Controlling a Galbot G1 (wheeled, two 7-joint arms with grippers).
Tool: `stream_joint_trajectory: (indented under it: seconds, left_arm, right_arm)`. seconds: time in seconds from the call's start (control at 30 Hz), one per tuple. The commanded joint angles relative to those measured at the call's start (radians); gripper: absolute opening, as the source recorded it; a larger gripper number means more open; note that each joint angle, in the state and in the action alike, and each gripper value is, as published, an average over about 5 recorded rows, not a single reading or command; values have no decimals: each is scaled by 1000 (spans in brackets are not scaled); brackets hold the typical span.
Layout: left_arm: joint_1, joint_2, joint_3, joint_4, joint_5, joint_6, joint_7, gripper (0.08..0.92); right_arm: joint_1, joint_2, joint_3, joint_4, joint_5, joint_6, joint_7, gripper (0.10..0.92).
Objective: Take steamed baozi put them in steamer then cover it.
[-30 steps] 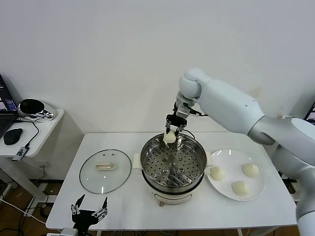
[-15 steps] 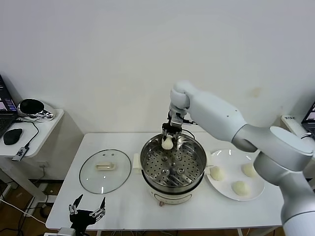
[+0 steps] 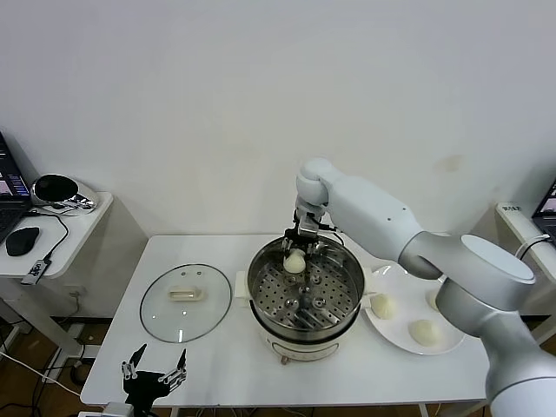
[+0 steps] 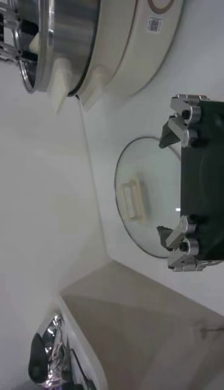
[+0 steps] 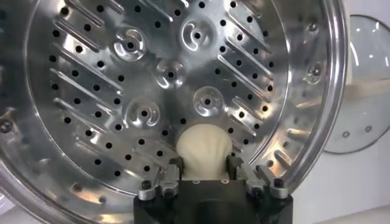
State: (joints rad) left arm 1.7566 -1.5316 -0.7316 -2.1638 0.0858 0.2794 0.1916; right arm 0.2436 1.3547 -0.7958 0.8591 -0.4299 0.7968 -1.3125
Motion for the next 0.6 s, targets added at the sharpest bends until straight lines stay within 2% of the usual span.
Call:
stream_joint_trajectory:
  seconds: [0.03,0.13,0.23,0.37,0.6]
  left_arm:
    - [1,0,0,0,1,0,0,823]
    - [-1,-1,0,3,1,1,1,823]
    - [-1,-2,1,2,2,2,5,823]
    - [-3,-2,1,-2,-1,7,12,823]
    - [-7,13,4,-3,-10,14,14,823]
  right_arm:
    - [21,-44,4,89,80,-89,-24,703]
    - [62,-117,0,228,164,-196,-48,779]
    - [111,-214,-13,354,233,-312,-65,816]
    - [185,-366,-50,459,351,-471,-72,822]
    - [274,-630,-143,609,521,-912,-89,823]
